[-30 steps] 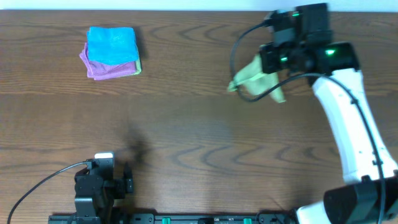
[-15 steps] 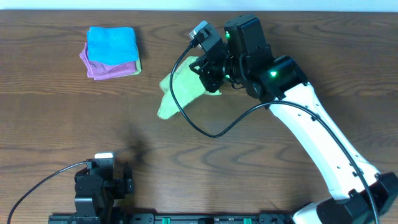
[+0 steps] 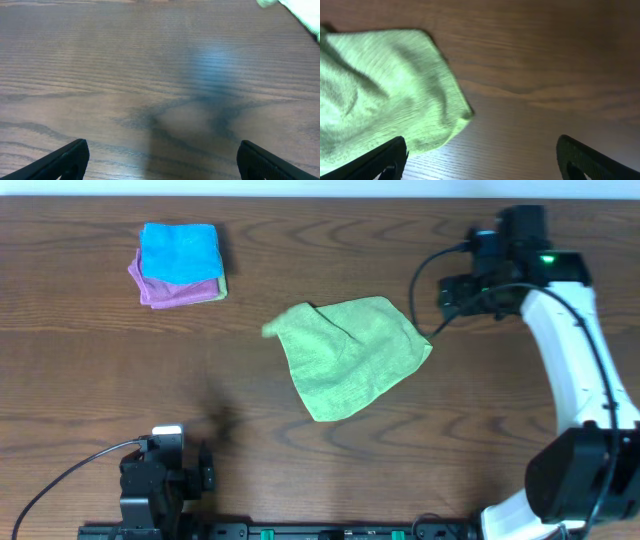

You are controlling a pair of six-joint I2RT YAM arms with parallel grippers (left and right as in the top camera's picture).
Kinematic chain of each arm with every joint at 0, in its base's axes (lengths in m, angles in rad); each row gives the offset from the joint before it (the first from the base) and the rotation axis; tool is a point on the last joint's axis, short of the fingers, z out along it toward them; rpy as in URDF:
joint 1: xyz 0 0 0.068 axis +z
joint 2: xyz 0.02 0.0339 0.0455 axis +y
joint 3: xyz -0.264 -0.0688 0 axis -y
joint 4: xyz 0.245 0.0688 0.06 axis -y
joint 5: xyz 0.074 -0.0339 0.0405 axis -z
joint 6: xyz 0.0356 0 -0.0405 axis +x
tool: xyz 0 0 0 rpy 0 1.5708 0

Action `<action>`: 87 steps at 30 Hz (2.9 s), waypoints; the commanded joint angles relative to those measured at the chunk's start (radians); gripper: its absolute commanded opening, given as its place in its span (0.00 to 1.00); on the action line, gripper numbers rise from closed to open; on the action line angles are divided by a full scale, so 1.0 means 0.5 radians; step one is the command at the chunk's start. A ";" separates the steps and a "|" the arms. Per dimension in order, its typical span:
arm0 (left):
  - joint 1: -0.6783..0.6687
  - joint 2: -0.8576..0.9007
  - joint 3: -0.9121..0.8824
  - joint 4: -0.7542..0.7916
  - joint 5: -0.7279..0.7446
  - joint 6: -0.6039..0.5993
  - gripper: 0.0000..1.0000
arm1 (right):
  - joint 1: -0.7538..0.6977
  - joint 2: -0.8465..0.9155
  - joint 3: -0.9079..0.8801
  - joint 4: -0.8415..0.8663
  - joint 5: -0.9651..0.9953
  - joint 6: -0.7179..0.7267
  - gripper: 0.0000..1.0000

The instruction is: Fold the cloth

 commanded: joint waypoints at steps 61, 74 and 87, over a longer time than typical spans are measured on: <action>-0.426 2.763 0.851 1.247 1.442 -2.245 0.95 | -0.253 0.475 -0.767 0.555 -1.080 0.333 0.79; -0.655 2.984 0.846 1.482 1.415 -2.422 0.95 | -0.185 0.546 -0.767 0.733 -1.088 0.386 0.66; -0.676 3.004 0.846 1.508 1.451 -2.425 0.95 | -0.021 0.546 -0.767 0.821 -0.840 0.407 0.41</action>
